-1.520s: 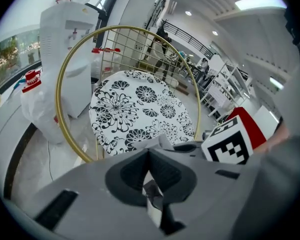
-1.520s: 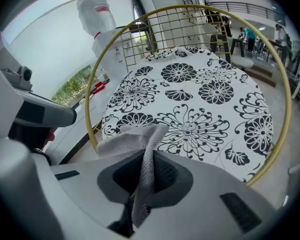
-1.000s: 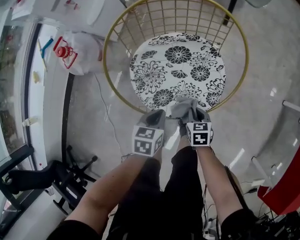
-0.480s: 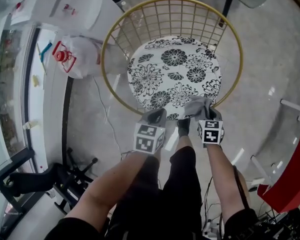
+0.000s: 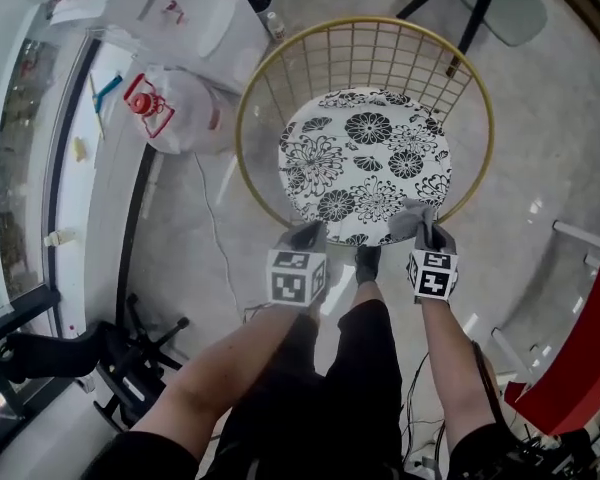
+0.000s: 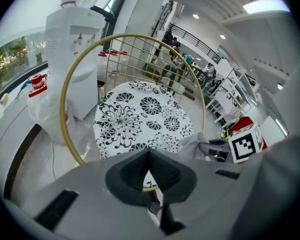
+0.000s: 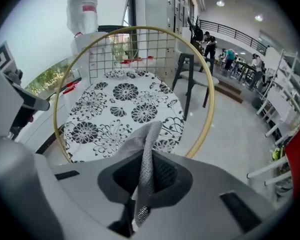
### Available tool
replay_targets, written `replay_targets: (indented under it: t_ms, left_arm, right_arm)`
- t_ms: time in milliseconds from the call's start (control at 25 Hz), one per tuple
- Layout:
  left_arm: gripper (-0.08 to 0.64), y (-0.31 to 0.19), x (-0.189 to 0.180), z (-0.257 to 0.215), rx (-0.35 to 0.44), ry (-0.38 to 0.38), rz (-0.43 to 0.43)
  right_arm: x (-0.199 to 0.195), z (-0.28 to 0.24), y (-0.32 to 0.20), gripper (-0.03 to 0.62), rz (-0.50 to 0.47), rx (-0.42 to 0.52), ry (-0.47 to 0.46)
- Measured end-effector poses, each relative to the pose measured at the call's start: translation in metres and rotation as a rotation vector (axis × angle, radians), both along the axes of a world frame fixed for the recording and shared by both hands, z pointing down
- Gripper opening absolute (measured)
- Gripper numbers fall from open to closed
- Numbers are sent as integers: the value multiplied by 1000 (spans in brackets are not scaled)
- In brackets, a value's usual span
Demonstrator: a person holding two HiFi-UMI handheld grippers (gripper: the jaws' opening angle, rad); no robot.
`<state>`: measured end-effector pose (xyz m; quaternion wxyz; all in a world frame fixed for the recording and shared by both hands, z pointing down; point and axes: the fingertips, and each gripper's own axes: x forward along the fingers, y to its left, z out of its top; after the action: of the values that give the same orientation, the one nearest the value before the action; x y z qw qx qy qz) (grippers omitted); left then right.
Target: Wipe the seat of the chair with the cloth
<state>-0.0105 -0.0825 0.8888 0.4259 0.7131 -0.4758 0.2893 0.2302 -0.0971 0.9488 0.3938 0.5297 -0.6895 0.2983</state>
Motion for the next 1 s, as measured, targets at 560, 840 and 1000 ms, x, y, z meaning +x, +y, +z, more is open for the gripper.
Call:
replay_targets:
  t_ms: [560,840,1000]
  left_arm:
    - [6,35,-154,-61,1,-53,-108]
    - [6,18,-151,-5,-46,-85,-139]
    - [6,3,-135,12,-47,-69,-148]
  right_arm:
    - [-311,-90,4,26,-294,36,-474]
    - [-330,7,-26,26,-293,-86,-553]
    - [-300,36,-47,26,-248,-92,-491]
